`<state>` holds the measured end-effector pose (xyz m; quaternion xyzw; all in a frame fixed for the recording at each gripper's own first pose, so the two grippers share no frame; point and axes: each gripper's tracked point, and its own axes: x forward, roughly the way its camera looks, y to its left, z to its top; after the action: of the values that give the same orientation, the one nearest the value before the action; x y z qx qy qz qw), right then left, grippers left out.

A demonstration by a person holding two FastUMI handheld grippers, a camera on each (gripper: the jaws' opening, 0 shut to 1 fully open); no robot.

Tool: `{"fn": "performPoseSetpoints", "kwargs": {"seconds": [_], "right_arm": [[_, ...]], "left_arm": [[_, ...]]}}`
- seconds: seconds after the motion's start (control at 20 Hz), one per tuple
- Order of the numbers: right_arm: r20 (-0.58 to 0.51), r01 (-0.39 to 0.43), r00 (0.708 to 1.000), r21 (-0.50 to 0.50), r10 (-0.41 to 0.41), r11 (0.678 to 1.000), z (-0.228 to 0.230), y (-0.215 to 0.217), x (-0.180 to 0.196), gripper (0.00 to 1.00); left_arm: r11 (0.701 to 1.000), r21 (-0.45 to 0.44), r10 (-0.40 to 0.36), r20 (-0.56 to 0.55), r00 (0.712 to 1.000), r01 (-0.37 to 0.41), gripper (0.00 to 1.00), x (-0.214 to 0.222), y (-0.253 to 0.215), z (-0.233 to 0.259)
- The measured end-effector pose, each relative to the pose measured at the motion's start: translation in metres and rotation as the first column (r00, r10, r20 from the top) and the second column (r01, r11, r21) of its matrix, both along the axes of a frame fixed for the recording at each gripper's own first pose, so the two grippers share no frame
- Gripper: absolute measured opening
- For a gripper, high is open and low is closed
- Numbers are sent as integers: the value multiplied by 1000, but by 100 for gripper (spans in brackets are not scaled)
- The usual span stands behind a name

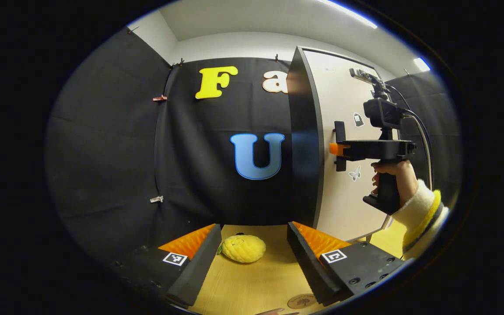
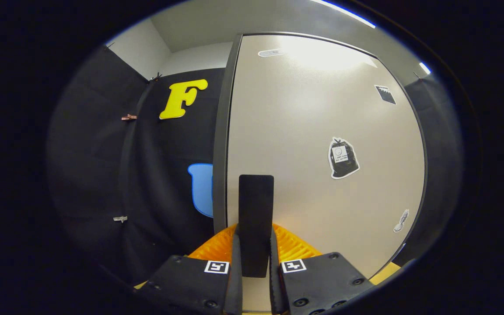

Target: Open the cabinet door with the right hand, grasp the bottle in the cabinet with the left hand and place it on the coaster, then close the cabinet door with the right hand.

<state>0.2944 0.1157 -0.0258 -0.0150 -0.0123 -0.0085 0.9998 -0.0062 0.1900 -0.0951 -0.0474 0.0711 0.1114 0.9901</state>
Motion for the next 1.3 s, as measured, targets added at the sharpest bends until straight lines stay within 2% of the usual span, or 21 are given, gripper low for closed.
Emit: {"fn": "performPoseSetpoints", "kwargs": {"seconds": [0.05, 0.1, 0.15, 0.3, 0.55, 0.75, 0.95, 1.3], "right_arm": [[-5, -15, 1000, 11, 15, 1000, 1, 2, -3, 15], [-16, -30, 999, 10, 30, 1000, 2, 2, -6, 15], [-21, -49, 999, 7, 49, 999, 2, 3, -10, 14], [-30, -92, 995, 30, 93, 995, 6, 7, -32, 15], [-46, -146, 988, 42, 147, 988, 16, 5, -77, 14], [-44, -155, 987, 23, 156, 988, 23, -3, -114, 14], [-42, -166, 985, 61, 169, 984, 32, -25, -158, 14], [-22, -92, 995, 73, 94, 993, 40, -77, -212, 14]], "left_arm": [[1000, -7, 1, 2, 1000, -1, 95, -1, -2, 1], [1000, -10, 1, 2, 1000, -1, 92, -3, -4, 1], [1000, -9, 2, 2, 1000, -2, 95, -5, -5, 3], [1000, -1, -5, 6, 1000, 5, 95, -6, -9, 6], [997, -25, -74, 20, 997, 74, 95, -25, -56, 17], [989, -8, -150, 53, 987, 151, 95, -21, -91, 35], [961, 22, -277, 76, 958, 276, 95, -22, -142, 43], [895, 99, -442, 85, 893, 434, 94, -26, -202, 49]]}}
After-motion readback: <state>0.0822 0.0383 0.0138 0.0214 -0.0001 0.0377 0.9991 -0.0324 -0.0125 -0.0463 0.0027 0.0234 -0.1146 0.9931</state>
